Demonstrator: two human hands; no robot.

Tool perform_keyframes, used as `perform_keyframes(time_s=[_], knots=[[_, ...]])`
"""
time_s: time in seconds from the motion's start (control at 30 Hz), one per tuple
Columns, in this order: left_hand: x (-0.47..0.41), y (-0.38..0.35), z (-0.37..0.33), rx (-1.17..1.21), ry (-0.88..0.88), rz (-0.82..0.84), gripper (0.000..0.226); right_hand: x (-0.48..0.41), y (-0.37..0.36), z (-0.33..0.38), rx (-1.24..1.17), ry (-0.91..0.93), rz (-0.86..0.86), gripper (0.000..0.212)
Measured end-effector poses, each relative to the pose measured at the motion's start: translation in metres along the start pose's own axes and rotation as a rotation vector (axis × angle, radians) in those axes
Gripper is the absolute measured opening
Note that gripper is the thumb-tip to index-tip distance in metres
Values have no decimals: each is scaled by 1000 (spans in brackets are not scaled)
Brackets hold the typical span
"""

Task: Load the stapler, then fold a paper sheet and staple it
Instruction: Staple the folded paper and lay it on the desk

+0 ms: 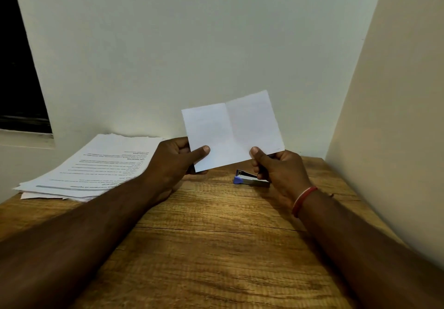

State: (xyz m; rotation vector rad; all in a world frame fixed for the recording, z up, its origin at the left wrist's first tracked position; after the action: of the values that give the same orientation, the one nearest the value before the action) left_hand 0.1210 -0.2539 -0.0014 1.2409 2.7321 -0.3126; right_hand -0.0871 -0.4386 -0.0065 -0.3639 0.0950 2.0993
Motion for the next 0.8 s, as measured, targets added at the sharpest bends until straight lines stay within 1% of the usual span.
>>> perform_keyframes(time_s=[0.1, 0.17, 0.2, 0.23, 0.3, 0.33, 0.37, 0.4, 0.43, 0.5, 0.53, 0.63, 0.67, 0.7, 0.73, 0.8], knots=[[-5, 7, -1, 35, -12, -21, 48, 1, -2, 1, -125, -53, -3, 39], [-9, 14, 0, 119, 4, -47, 59, 2, -5, 4, -237, -48, 9, 46], [-11, 17, 2, 164, 17, -58, 57, 2, -5, 6, -267, -25, 17, 49], [-13, 19, 3, 198, 36, -63, 47, 2, -4, 12, -273, 20, 47, 54], [-16, 21, 8, 258, 93, -65, 26, 3, -4, 28, -162, 171, 176, 72], [-16, 22, 12, 308, 132, -75, 25, 5, -7, 34, -40, 245, 262, 79], [-16, 24, 15, 374, 169, -89, 27, 8, -11, 36, 99, 299, 327, 79], [-16, 24, 15, 443, 190, -91, 29, 11, -14, 34, 222, 331, 359, 70], [-15, 24, 14, 497, 193, -78, 31, 11, -15, 29, 313, 340, 339, 53], [-15, 23, 6, 537, 159, -34, 35, 6, -10, 26, 381, 363, 220, 17], [-14, 21, 2, 527, 134, -8, 34, 3, -6, 26, 373, 375, 166, 10], [-12, 15, -3, 441, 70, 15, 27, -4, 6, 31, 197, 335, 61, 13], [-10, 13, -5, 415, 40, 22, 37, -5, 10, 31, 130, 300, 47, 14], [-10, 10, -7, 381, 13, 37, 51, -7, 11, 30, 94, 267, 40, 16], [-9, 8, -8, 338, -15, 53, 57, -7, 12, 29, 80, 246, 35, 19], [-7, 4, -10, 243, -62, 52, 45, -7, 11, 25, 54, 223, 30, 24]])
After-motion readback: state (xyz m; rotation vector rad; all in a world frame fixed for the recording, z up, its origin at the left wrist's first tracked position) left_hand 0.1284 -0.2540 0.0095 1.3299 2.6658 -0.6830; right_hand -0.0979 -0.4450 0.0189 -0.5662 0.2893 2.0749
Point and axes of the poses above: each hand's wrist, its own x-axis away from the middle knuckle, its own y-axis out of the back of the hand, z = x × y, the point moved 10 cm from there along -x, towards the middle knuckle, and after that the axes turned 5 degrees about y, right-handed, at the moved point
